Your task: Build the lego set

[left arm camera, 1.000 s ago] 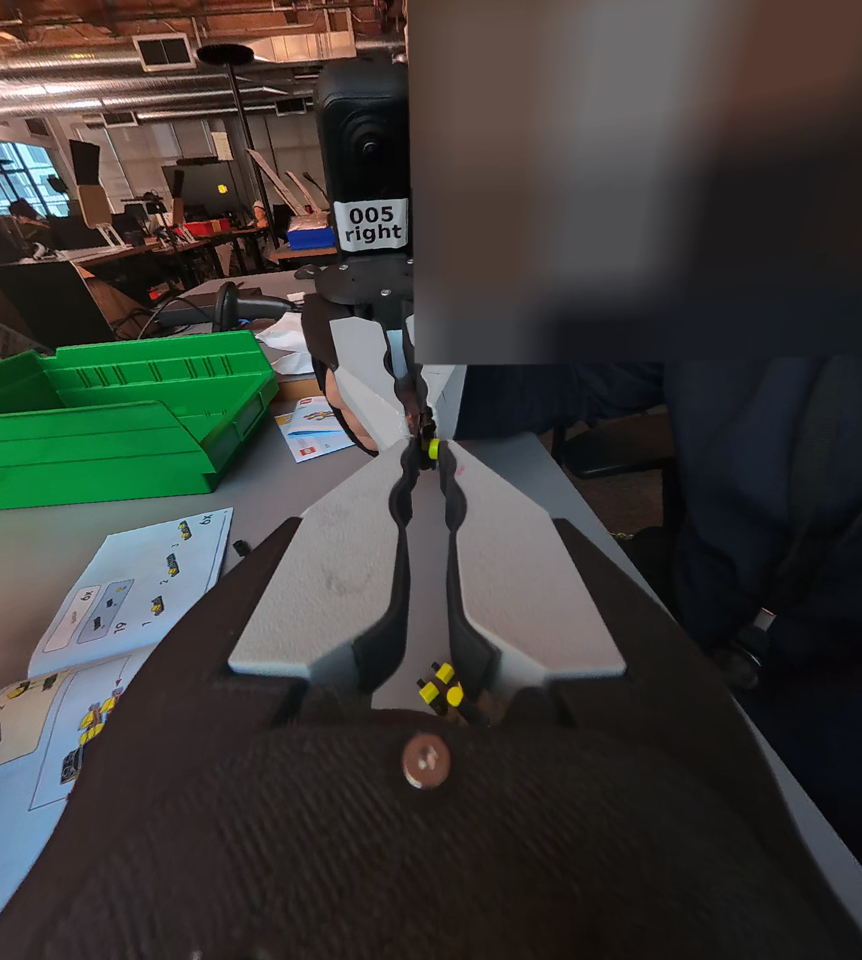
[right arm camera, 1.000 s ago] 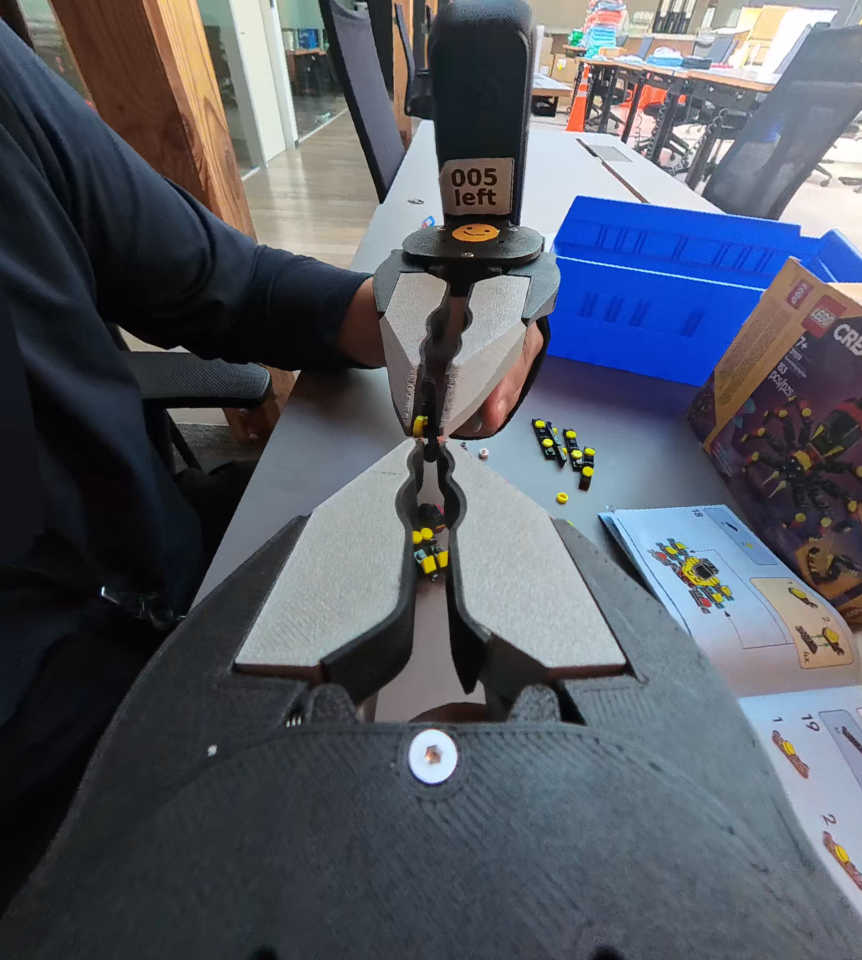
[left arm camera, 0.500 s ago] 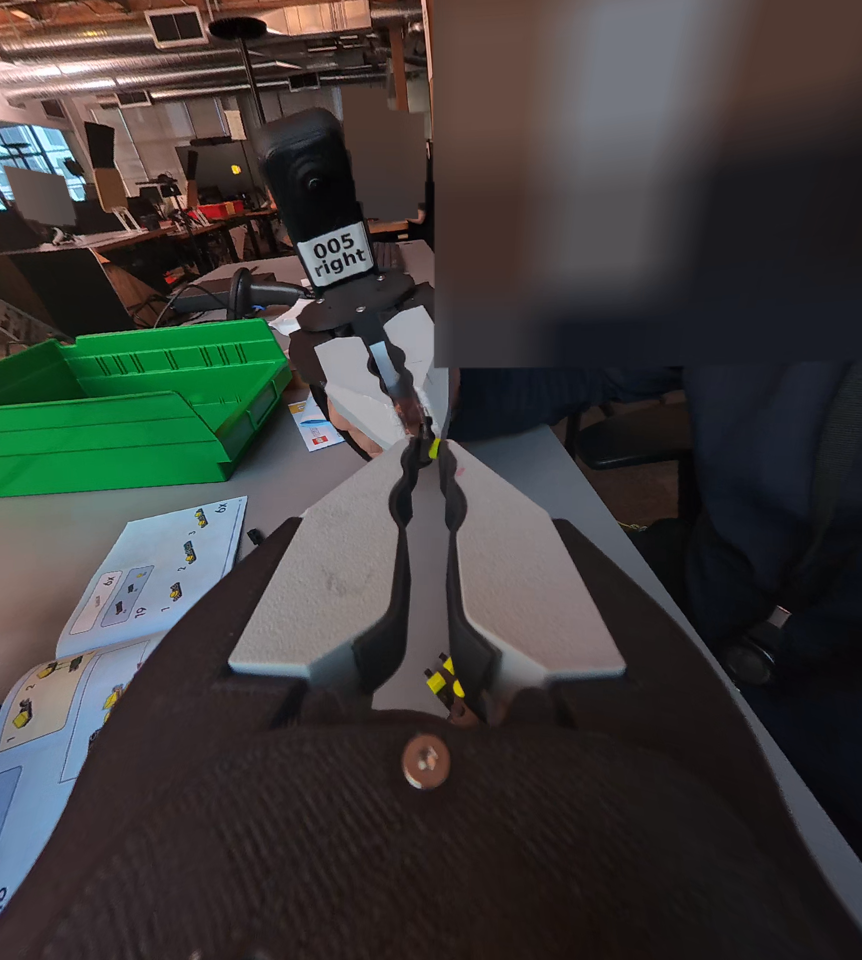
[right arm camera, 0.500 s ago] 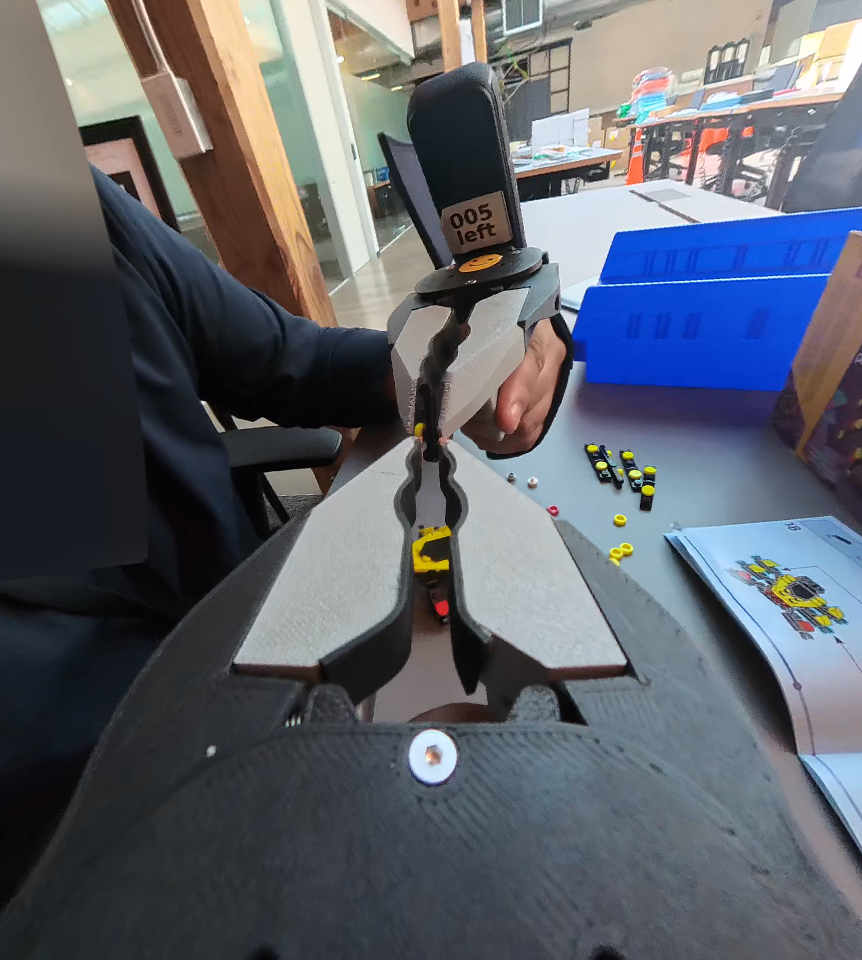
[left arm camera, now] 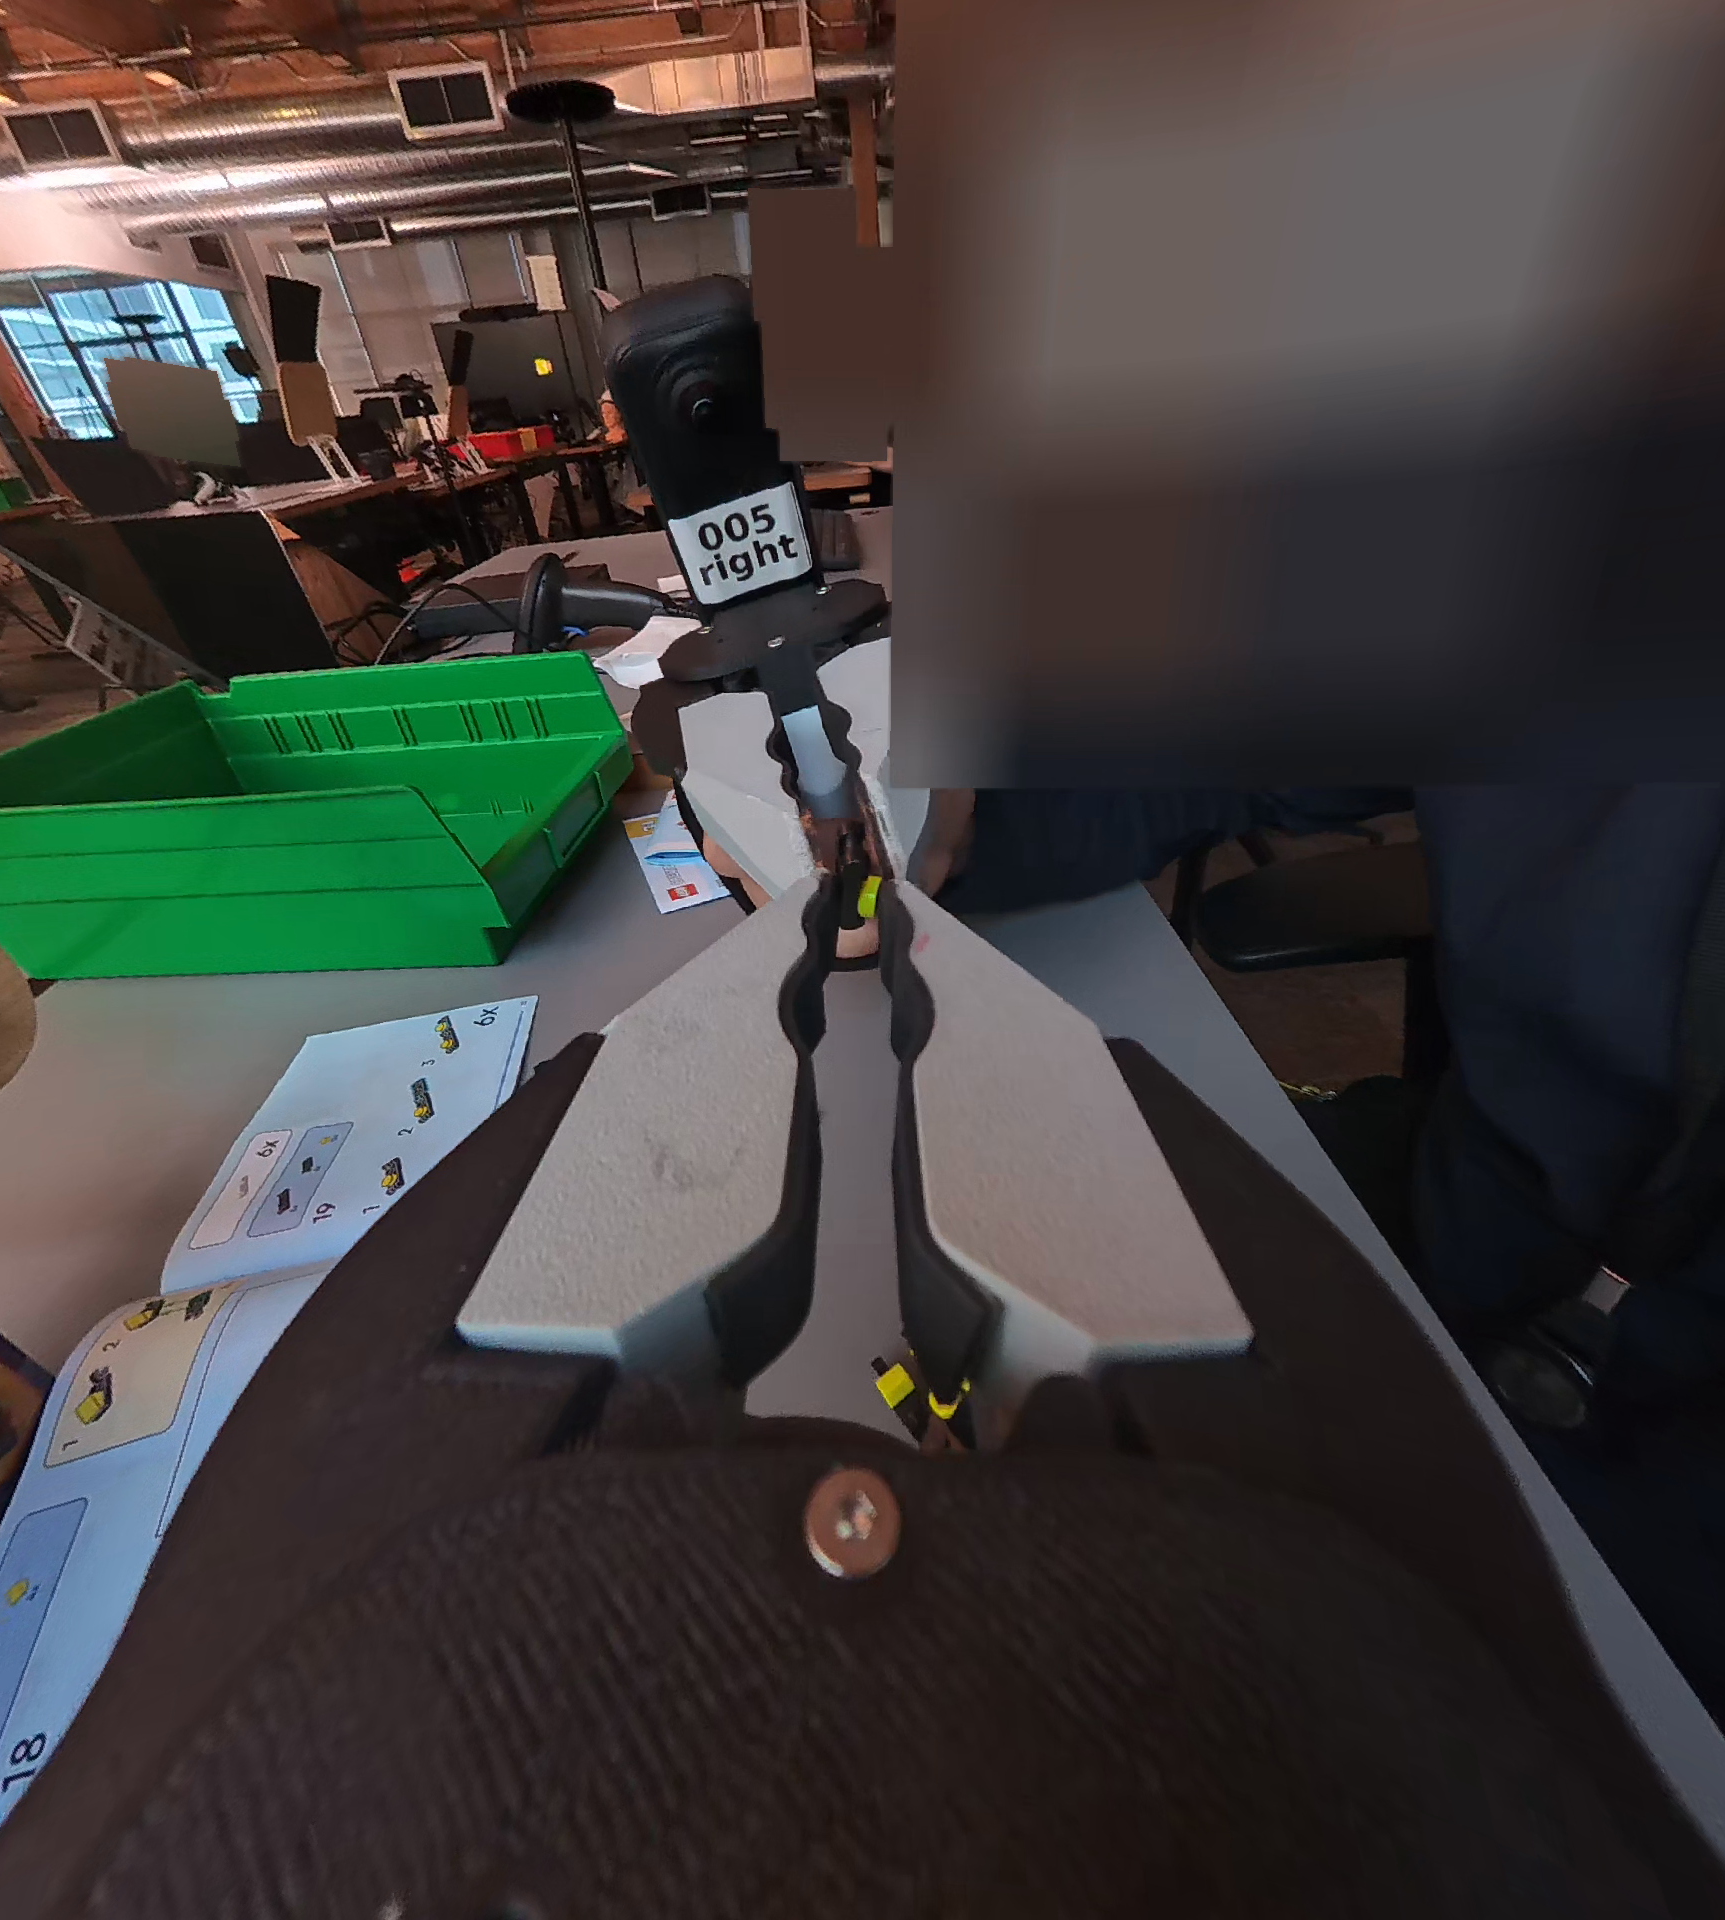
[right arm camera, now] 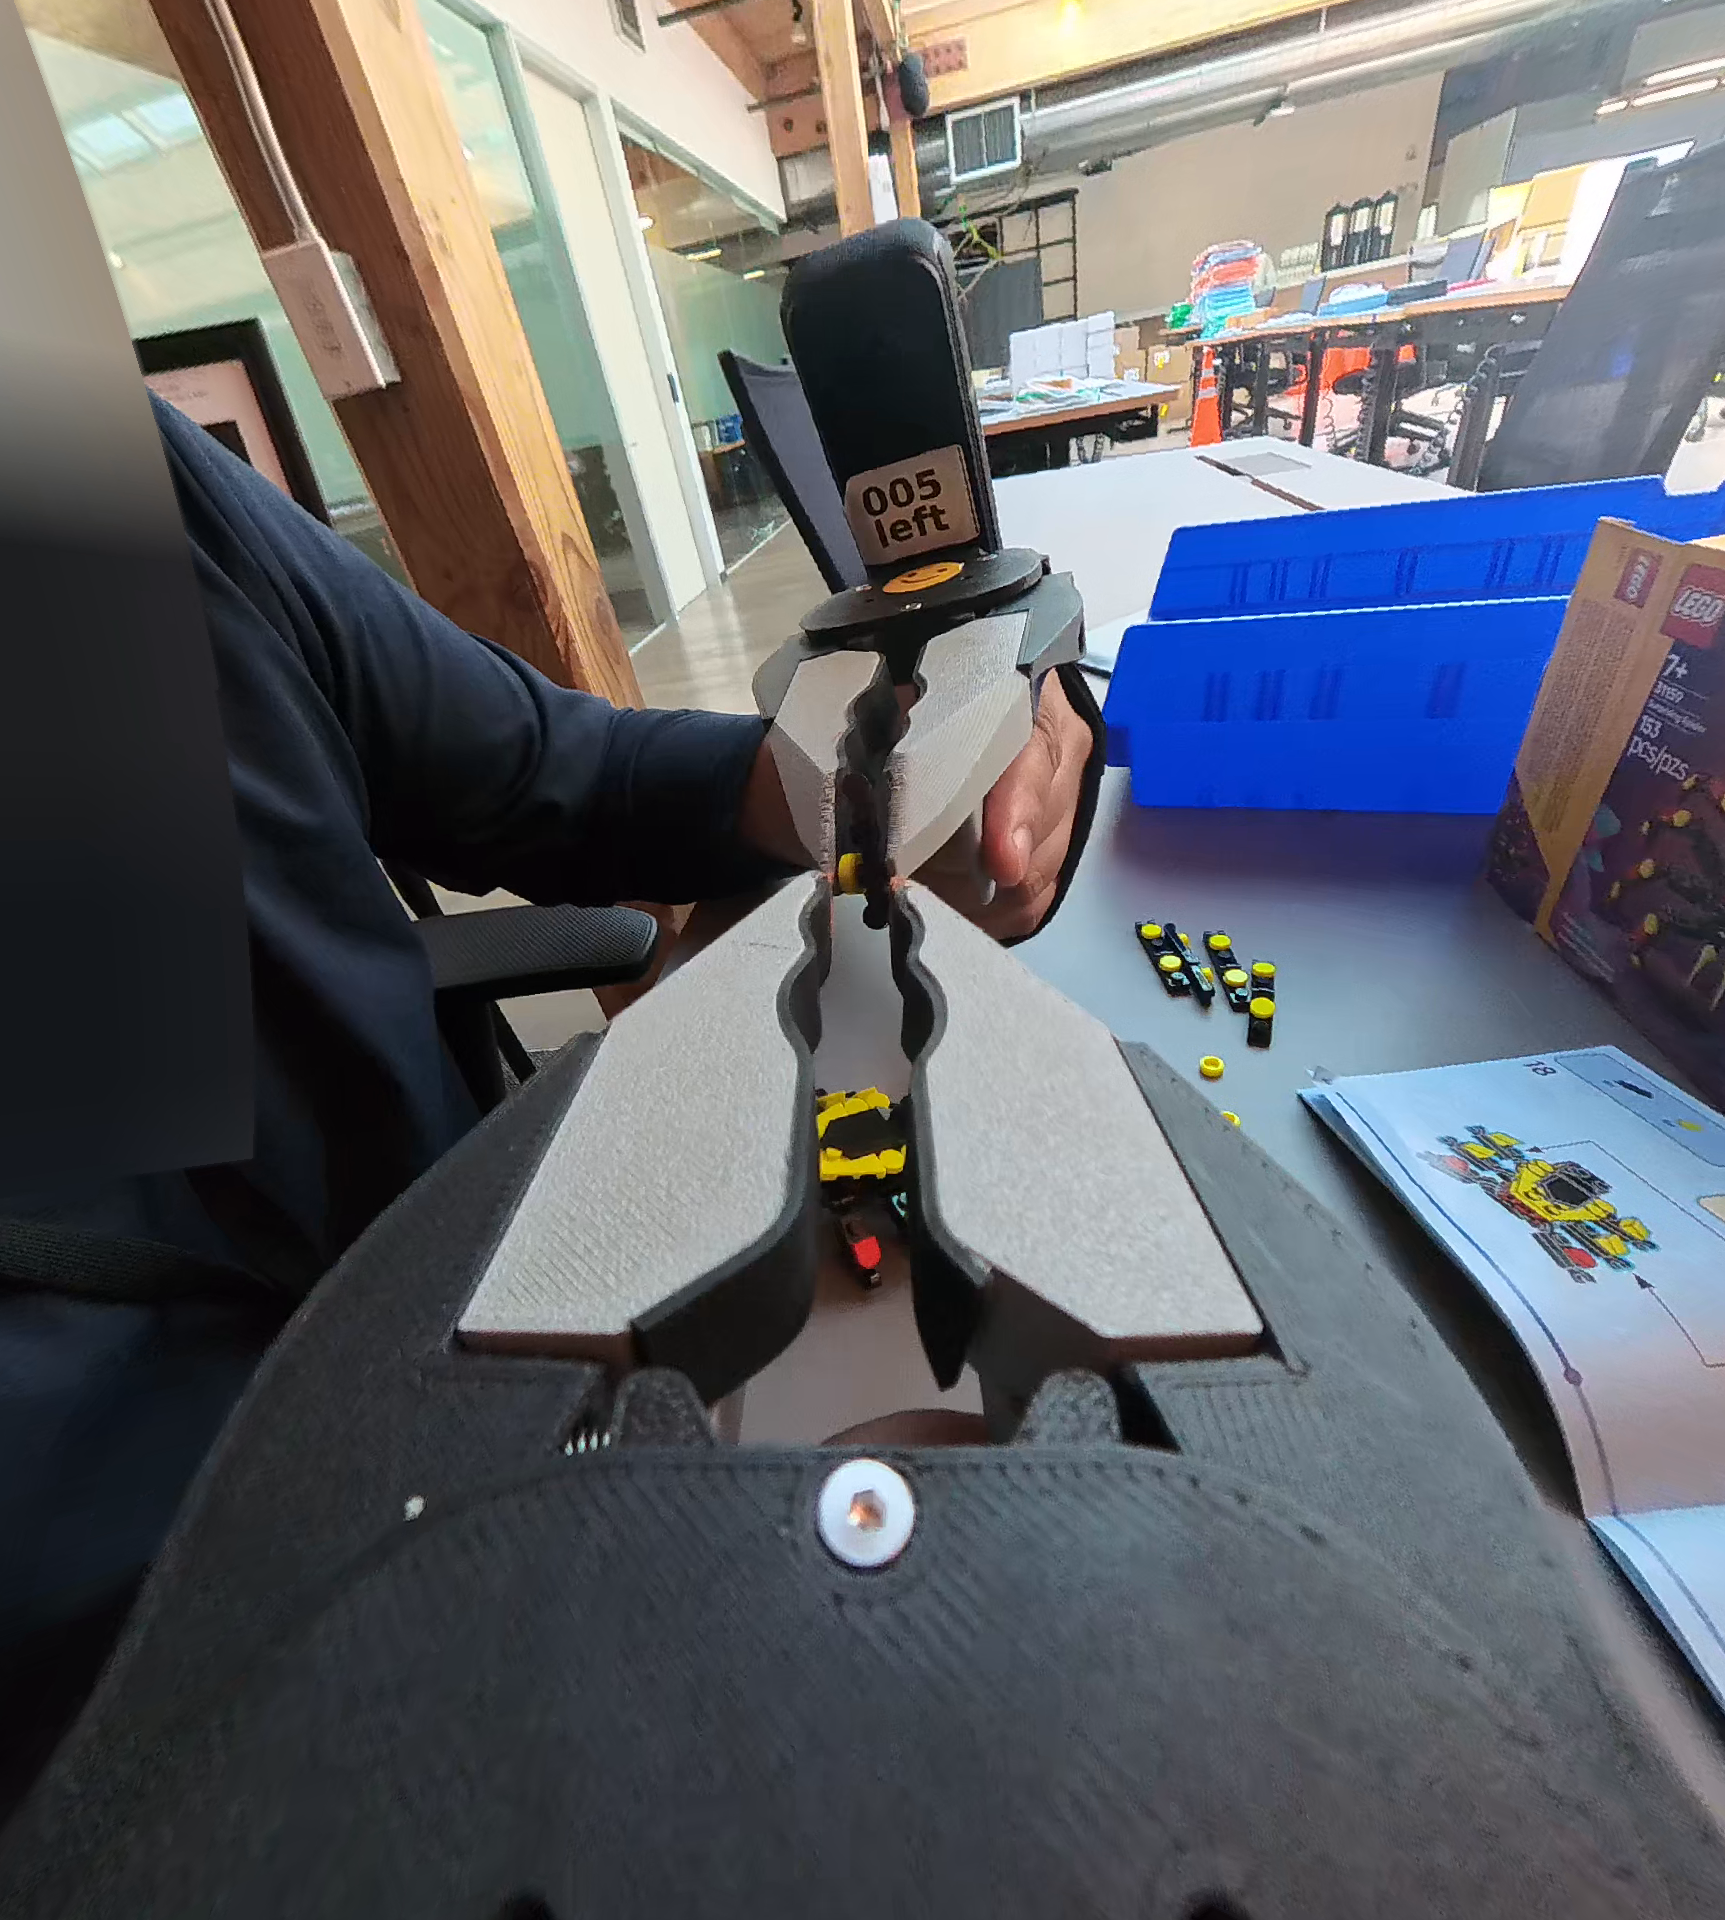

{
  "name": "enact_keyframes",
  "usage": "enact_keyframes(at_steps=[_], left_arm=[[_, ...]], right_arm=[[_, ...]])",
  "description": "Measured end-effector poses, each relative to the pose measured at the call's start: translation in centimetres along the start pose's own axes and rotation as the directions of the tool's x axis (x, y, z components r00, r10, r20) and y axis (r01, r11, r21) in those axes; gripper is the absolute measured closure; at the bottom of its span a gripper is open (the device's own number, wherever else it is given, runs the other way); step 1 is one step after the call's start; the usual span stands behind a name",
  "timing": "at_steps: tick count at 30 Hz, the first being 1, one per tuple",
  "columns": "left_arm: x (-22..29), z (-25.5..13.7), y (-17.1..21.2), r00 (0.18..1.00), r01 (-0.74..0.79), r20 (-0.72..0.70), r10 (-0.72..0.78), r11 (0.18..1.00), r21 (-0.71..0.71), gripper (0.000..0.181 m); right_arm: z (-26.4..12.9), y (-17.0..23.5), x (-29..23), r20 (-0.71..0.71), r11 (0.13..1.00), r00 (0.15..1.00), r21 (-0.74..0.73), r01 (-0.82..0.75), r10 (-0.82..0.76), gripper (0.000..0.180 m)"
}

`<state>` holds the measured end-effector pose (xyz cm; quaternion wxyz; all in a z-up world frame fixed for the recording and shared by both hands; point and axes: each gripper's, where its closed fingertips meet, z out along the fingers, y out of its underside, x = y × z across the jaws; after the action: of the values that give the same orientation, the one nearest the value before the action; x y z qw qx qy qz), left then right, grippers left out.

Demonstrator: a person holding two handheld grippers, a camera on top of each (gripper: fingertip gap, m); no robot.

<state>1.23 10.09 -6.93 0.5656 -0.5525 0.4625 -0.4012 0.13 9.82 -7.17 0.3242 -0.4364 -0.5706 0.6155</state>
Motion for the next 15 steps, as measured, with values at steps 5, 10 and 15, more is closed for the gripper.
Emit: enact_keyframes(at_steps=[5,10,15], left_arm=[[-0.4,-0.1,0.0,1.0,0.004,0.023,-0.004,1.0,-0.002,0.176],[-0.9,-0.1,0.5,0.998,0.05,0.029,-0.05,0.999,0.002,0.176],[-1.4,0.1,0.6,0.981,0.194,0.001,-0.195,0.98,0.05,0.176]], right_arm=[[0.0,0.1,0.4,-0.077,0.994,0.992,-0.033,0.102,-0.104,0.173],[-0.1,0.6,1.2,-0.174,0.965,0.952,-0.123,0.233,-0.252,0.172],[-0.3,0.8,2.2,-0.307,0.851,0.8,-0.29,0.437,-0.516,0.177]])
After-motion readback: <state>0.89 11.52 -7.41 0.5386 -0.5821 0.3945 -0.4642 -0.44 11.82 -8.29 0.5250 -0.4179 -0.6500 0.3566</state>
